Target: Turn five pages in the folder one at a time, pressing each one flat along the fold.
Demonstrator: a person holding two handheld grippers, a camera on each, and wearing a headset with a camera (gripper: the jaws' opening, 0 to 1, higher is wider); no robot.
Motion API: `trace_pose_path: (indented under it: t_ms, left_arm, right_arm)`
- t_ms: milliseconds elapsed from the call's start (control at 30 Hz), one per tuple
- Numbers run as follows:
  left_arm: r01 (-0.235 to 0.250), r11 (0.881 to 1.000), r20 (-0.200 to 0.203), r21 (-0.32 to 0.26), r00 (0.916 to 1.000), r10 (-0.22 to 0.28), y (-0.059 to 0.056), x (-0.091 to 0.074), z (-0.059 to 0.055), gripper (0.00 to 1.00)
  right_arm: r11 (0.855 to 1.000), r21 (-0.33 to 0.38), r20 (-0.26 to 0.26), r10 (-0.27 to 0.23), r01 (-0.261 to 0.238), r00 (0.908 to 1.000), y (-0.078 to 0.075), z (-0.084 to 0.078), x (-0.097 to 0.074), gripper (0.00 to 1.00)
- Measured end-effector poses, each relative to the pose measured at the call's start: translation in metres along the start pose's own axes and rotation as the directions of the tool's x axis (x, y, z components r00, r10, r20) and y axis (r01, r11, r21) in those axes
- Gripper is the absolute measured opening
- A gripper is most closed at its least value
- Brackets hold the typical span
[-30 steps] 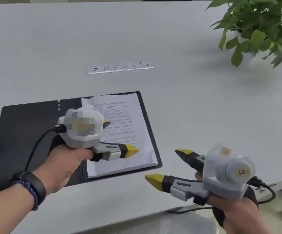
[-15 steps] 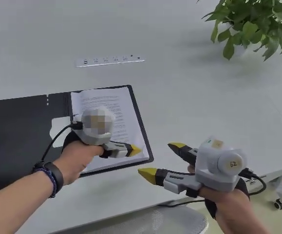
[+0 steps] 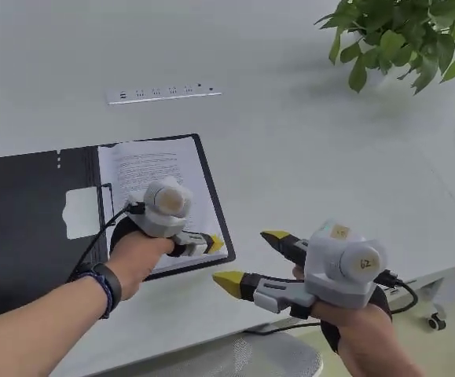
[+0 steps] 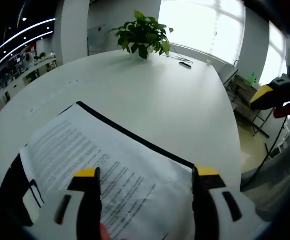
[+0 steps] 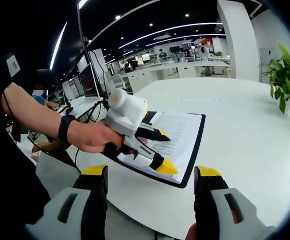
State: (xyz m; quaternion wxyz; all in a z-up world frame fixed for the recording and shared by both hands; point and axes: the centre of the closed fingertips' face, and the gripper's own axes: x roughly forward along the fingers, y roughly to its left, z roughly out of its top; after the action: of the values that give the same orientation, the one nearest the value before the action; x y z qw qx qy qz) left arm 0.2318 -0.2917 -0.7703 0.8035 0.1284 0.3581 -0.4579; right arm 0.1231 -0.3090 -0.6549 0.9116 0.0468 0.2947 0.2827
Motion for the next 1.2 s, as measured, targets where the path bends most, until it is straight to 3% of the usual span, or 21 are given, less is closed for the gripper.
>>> trace_pose_path:
  t_ms: [100,300,433,833,1200]
  left_arm:
    - [-0.015,1.0,0.005,-0.015,0.9999,0.015,-0.001,0.002,0.0,0.76]
    - [-0.061,0.992,-0.041,0.108,0.997,0.066,-0.001,0.007,-0.012,0.75]
    - [-0.055,0.992,-0.046,0.112,0.9971,0.061,0.001,0.007,-0.015,0.73]
    - [-0.036,0.995,-0.051,0.093,0.9979,0.041,0.005,0.004,-0.016,0.67]
    - [-0.04,0.999,-0.034,0.029,0.9985,0.041,0.009,-0.003,-0.017,0.6]
  right_arm:
    - [1.0,0.008,0.001,-0.005,0.005,1.0,-0.004,0.0,0.0,0.69]
    - [1.0,0.009,-0.009,-0.002,0.002,1.0,-0.006,-0.002,0.001,0.69]
    - [1.0,0.004,-0.013,0.005,-0.005,0.9999,-0.005,-0.003,0.002,0.69]
    - [0.999,0.006,-0.014,0.032,-0.032,0.9994,-0.001,-0.003,0.015,0.68]
    - [0.999,0.027,0.002,0.026,-0.026,0.9997,-0.005,-0.003,0.014,0.67]
